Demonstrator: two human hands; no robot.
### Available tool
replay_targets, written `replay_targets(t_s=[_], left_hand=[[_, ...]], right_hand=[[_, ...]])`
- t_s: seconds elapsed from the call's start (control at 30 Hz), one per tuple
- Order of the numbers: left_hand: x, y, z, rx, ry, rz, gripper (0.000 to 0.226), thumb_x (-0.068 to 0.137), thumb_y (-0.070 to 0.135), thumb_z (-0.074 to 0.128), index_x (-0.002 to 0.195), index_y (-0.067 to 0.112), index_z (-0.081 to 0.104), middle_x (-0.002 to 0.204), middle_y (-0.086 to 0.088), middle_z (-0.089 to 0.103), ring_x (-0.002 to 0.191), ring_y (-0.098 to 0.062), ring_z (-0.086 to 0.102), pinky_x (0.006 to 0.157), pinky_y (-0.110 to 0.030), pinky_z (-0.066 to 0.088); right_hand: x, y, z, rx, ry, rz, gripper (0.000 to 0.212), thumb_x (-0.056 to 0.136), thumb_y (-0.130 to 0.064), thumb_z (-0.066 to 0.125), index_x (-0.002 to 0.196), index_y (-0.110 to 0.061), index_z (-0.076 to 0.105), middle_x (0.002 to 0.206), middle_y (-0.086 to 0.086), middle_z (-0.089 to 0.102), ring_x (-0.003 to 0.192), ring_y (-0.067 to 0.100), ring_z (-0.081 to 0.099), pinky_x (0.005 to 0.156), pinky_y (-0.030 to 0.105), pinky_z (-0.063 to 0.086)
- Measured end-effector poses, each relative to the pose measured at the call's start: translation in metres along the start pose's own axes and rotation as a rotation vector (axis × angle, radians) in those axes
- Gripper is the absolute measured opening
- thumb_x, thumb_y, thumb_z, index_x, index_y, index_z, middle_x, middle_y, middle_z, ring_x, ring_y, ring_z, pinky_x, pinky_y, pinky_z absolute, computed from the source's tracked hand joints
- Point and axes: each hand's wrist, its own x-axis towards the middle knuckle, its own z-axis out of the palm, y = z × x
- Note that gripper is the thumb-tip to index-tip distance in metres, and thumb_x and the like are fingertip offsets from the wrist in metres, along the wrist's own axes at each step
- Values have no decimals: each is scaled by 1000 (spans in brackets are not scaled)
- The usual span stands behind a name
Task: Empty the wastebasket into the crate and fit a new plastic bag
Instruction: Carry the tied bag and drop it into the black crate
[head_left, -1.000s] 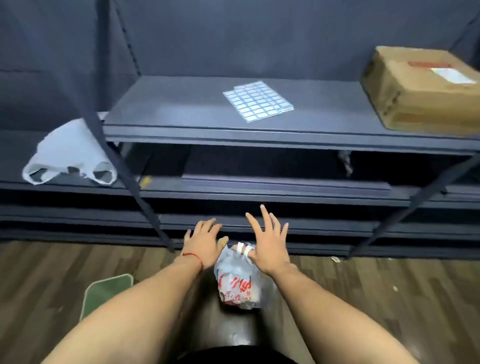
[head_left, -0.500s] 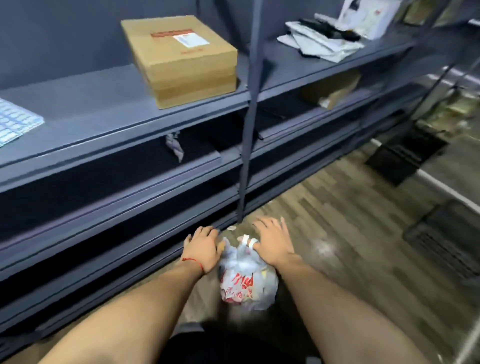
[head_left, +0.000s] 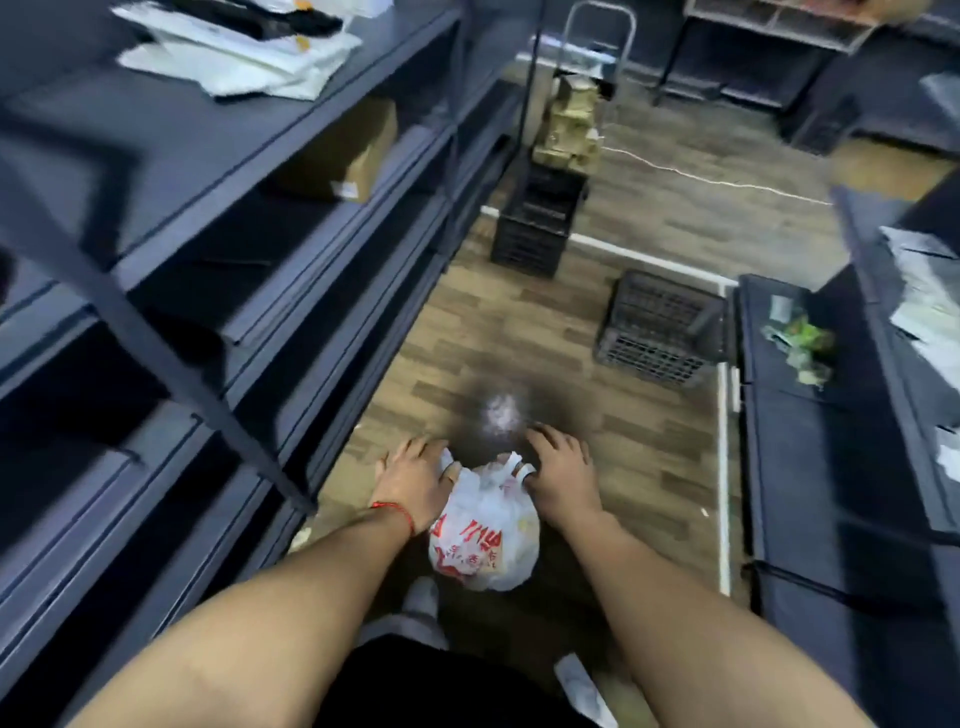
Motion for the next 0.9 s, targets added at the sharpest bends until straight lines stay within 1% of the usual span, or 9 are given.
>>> replay_targets(t_s=[0.1, 0.13, 0.17, 0.23, 0.3, 0.43, 0.63, 0.8, 0.9], left_hand=[[50, 20, -12, 34, -30, 104, 50, 98, 43, 38, 144, 26, 37, 156, 1, 31, 144, -19, 24, 117, -41, 20], [65, 25, -16, 54, -45, 138, 50, 97, 43, 39, 144, 26, 36, 156, 1, 30, 145, -20, 24, 118, -42, 20], [81, 30, -21, 74, -56, 164, 51, 97, 44, 39, 145, 26, 35, 157, 1, 29, 145, -20, 23, 118, -44, 20], [107, 40, -31, 114, -59, 183, 52, 97, 46, 39, 146, 27, 35, 157, 3, 28, 145, -19, 22, 118, -48, 19], [132, 53, -38, 135, -61, 213, 53, 97, 48, 37, 146, 29, 34, 157, 4, 28, 146, -18, 21, 119, -50, 18], [182, 83, -42, 157, -91, 268, 52, 98, 49, 37, 146, 29, 35, 158, 6, 27, 147, -17, 18, 120, -49, 14], [258, 138, -30, 175, -161, 301, 54, 97, 50, 36, 147, 28, 34, 159, 7, 24, 148, -17, 15, 120, -51, 10], [332, 198, -25, 174, -158, 305, 53, 97, 50, 39, 146, 29, 35, 156, 8, 29, 146, -16, 20, 119, -54, 14], [372, 238, -26, 136, -124, 312, 52, 97, 49, 39, 144, 27, 38, 154, 8, 32, 144, -14, 21, 119, -52, 15]], right_hand=[[23, 26, -16, 80, 45, 148, 58, 88, -45, 46, 143, -31, 38, 154, -3, 32, 137, 24, 31, 113, 46, 24], [31, 33, -22, 100, 73, 197, 56, 90, -47, 47, 143, -32, 39, 153, -2, 33, 136, 25, 32, 113, 46, 24], [42, 38, -28, 111, 102, 240, 54, 91, -45, 51, 143, -33, 39, 153, -2, 33, 137, 26, 32, 114, 47, 23], [60, 45, -41, 113, 137, 290, 56, 91, -33, 55, 144, -33, 36, 153, -3, 32, 136, 26, 33, 114, 48, 23], [78, 52, -58, 157, 185, 349, 60, 88, -21, 54, 145, -30, 36, 153, -2, 33, 135, 27, 34, 113, 49, 25], [111, 74, -77, 260, 239, 451, 57, 87, -15, 49, 143, -25, 40, 152, -1, 35, 135, 27, 34, 114, 47, 24], [165, 136, -79, 319, 263, 589, 47, 88, -17, 52, 135, -24, 52, 149, -1, 37, 134, 24, 37, 115, 40, 22], [228, 203, -96, 355, 307, 625, 40, 90, -21, 52, 130, -26, 57, 146, -2, 42, 131, 23, 41, 113, 41, 26], [262, 236, -108, 428, 309, 636, 35, 93, -35, 52, 126, -29, 61, 142, -4, 48, 125, 21, 46, 108, 42, 32]])
